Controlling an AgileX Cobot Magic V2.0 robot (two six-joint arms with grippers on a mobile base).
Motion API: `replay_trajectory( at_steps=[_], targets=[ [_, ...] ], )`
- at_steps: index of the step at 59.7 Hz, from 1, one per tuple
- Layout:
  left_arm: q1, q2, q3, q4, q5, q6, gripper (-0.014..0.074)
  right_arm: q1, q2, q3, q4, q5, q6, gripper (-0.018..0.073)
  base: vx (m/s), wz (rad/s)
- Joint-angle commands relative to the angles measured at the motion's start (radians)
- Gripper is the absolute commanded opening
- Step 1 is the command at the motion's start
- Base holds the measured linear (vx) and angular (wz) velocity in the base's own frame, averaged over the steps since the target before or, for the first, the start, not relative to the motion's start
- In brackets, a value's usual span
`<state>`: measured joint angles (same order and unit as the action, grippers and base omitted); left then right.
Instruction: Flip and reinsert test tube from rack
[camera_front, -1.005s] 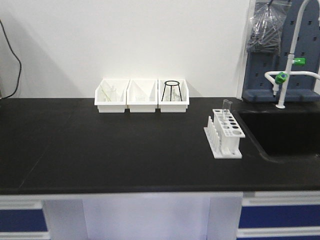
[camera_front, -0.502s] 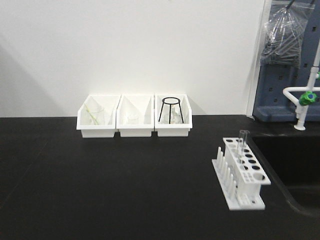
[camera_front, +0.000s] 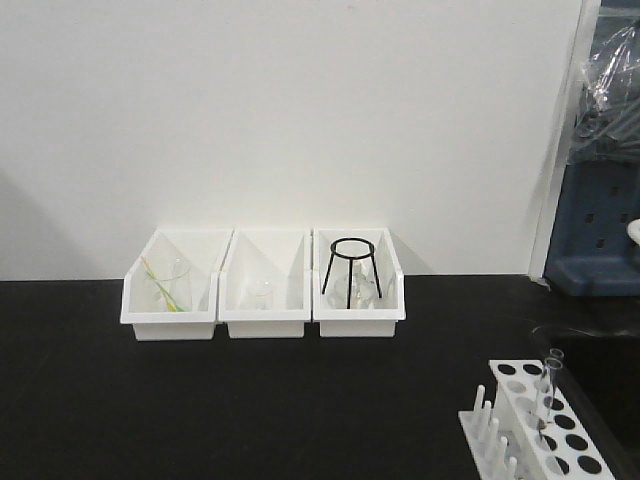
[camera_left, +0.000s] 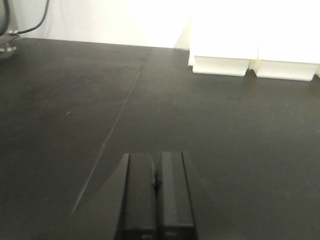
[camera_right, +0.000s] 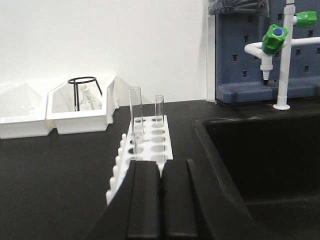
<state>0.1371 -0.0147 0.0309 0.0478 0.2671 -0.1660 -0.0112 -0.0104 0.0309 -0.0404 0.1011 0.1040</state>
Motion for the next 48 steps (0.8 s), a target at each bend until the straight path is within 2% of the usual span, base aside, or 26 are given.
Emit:
replay_trajectory(
  at_steps=[1, 17, 40, 45, 48],
  targets=[
    [-0.001, -0.003, 0.002, -0.004, -0.08, 0.0, -0.0006, 0.0, -0.011, 0.0, -0.005, -0.084, -0.007, -0.0009, 0.31, -0.04],
    [-0.001, -0.003, 0.002, -0.004, -0.08, 0.0, -0.0006, 0.0, -0.011, 0.0, -0.005, -0.084, -0.007, -0.0009, 0.21, -0.07],
    [-0.001, -0.003, 0.002, -0.004, -0.08, 0.0, -0.0006, 0.0, -0.011, 0.0, -0.005, -0.084, -0.007, -0.0009, 0.05, 0.01],
    [-0.001, -0.003, 0.002, -0.004, -0.08, 0.0, -0.0006, 0.0, -0.011, 0.0, -0.005, -0.095, -0.007, -0.0009, 0.0, 0.0],
    [-0.001, -0.003, 0.002, -0.004, -0.08, 0.0, -0.0006, 0.0, -0.011, -0.008, 0.004, -0.152, -0.001, -0.0009, 0.0, 0.0]
  ],
)
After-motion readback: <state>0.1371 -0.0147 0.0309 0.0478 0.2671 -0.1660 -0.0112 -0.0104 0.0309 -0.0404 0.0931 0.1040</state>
